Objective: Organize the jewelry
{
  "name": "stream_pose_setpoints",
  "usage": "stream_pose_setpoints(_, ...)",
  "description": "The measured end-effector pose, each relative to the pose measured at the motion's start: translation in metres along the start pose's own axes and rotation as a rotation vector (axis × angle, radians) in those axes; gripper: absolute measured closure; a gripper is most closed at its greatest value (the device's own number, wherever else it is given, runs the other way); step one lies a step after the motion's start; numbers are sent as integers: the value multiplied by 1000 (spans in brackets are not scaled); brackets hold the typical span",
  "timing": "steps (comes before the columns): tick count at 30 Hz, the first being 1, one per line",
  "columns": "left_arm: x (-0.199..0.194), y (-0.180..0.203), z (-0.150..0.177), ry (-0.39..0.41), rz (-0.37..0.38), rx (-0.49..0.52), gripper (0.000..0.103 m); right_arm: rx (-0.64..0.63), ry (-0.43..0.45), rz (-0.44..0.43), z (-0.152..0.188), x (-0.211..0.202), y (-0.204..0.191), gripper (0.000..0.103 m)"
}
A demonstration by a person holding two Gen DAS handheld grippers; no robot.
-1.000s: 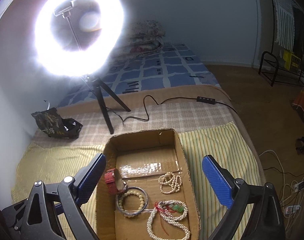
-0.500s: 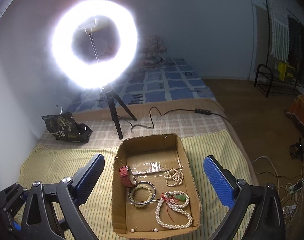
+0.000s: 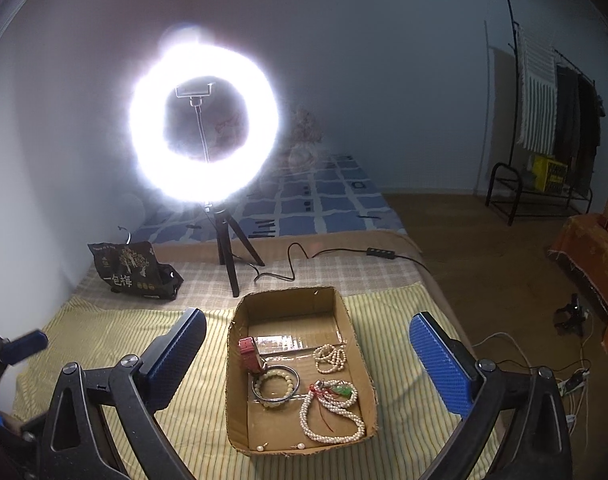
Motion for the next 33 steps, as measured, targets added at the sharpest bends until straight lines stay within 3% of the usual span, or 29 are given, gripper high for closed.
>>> stream_pose_setpoints(12, -16, 2, -2, 26, -18, 58, 2, -94, 51, 58, 14, -26, -16, 0)
stream_pose_setpoints(33, -20, 5, 2, 30, -42, 91, 0, -67, -10, 52, 33, -16, -14, 0)
Point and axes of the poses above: each gripper's, at about its wrist camera, not at the fingertips, and x roughly the way its jaws point, y to its right, z to its underside, the point moved 7 cm from there along x, roughly the way its jaws point, and after that the axes turned 12 degrees about y, right-handed, at the moved point
